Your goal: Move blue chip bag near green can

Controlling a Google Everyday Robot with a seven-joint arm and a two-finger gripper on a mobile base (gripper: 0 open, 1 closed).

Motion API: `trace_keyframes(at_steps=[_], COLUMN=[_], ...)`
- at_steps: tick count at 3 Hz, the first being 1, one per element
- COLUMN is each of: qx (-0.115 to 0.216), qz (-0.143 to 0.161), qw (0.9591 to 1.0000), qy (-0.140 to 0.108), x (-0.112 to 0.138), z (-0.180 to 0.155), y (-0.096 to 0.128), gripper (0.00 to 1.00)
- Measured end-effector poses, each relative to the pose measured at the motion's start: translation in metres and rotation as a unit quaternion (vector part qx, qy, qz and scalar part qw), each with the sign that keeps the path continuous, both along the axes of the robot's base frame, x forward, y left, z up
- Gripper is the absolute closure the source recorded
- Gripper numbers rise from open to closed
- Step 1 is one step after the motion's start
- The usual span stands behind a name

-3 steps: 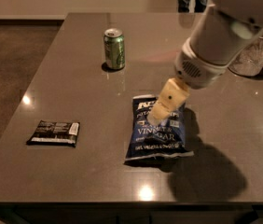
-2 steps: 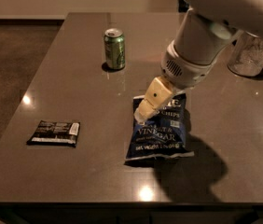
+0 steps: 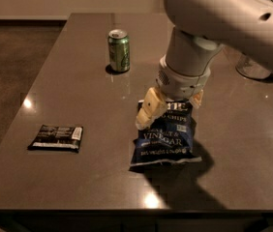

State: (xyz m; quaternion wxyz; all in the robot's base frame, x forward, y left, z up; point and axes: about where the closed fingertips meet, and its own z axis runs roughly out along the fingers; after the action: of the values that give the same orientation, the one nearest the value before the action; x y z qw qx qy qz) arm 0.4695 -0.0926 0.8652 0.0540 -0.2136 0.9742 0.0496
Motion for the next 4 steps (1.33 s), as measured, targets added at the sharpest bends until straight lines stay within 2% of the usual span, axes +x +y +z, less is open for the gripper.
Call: trace_keyframes(at_steps=[1,2,3,4], qx=[-0.009,-0.014,-0.007,0.010], qz=[-0.027,-0.033,-0.013,0.032], qw=[0.9994,0.9991,0.9999,0.9991], qy=[0.019,0.024,0.005,-0.025], x=[-0.002,-0.001,0.015,0.044], z=[-0.008,-0.006,0.012,0.032], y=[0.001,0.003,0.014,0.035], gripper=[0.39,0.61,0.85,1.00])
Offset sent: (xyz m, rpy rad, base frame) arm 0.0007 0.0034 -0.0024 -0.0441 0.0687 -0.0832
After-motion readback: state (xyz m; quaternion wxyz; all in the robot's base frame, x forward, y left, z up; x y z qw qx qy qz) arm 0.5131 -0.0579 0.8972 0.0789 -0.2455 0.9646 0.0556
